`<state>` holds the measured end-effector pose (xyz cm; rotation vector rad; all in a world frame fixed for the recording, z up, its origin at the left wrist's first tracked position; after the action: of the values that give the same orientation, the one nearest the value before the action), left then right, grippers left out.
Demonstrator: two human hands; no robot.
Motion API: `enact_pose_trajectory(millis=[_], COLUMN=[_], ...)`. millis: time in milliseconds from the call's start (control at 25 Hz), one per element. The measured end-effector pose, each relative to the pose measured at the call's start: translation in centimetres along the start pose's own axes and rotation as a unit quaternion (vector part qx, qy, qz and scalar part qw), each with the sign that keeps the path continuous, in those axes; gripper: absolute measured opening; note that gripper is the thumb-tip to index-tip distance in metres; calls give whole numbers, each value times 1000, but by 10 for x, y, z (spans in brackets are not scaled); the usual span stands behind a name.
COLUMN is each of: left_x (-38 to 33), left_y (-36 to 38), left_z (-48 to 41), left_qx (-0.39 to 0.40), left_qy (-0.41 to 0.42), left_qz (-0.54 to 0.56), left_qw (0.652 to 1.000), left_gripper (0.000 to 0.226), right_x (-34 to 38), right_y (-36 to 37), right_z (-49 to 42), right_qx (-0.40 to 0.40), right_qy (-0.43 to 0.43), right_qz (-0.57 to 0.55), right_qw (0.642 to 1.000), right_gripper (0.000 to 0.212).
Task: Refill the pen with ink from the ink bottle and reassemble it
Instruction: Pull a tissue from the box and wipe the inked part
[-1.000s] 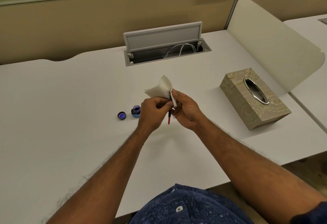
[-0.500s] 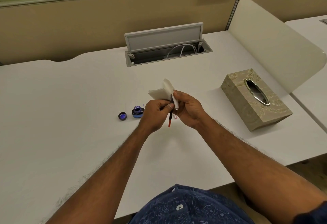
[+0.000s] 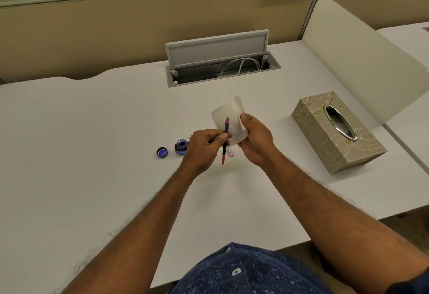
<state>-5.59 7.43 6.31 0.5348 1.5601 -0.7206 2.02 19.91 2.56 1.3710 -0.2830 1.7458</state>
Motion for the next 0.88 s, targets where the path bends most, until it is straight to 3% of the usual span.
enact_pose_trajectory(millis=[200, 640, 760, 880], left_x=[-1, -2, -2, -4], left_y=[-2, -3, -6, -7], left_z=[-2, -4, -6, -7], left_qx=[-1, -16, -28, -31], left_qy=[1, 10, 17, 30], left_qz=[24, 10, -16, -32], left_qw=[1000, 1000, 999, 999], left_gripper=[20, 20, 21, 20], right_x=[11, 29, 40, 55], right_y=[-2, 7, 16, 22], right_z=[-1, 9, 16, 20], right_qx=[2, 26, 36, 11], right_qy=[-33, -123, -199, -285], right_qz=[99, 126, 186, 294], right_qw=[995, 984, 962, 912], right_gripper=[22, 26, 19, 11])
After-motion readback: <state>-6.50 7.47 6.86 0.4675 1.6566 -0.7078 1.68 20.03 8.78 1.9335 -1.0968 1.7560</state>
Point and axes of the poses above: each hand's wrist, its own z-axis away from the middle knuckle, its own y-axis out of the palm, x = y × z, the point moved 8 cm from there along -z, towards the middle knuckle, and after that the axes turned 9 degrees about z, right-handed, at the moved point
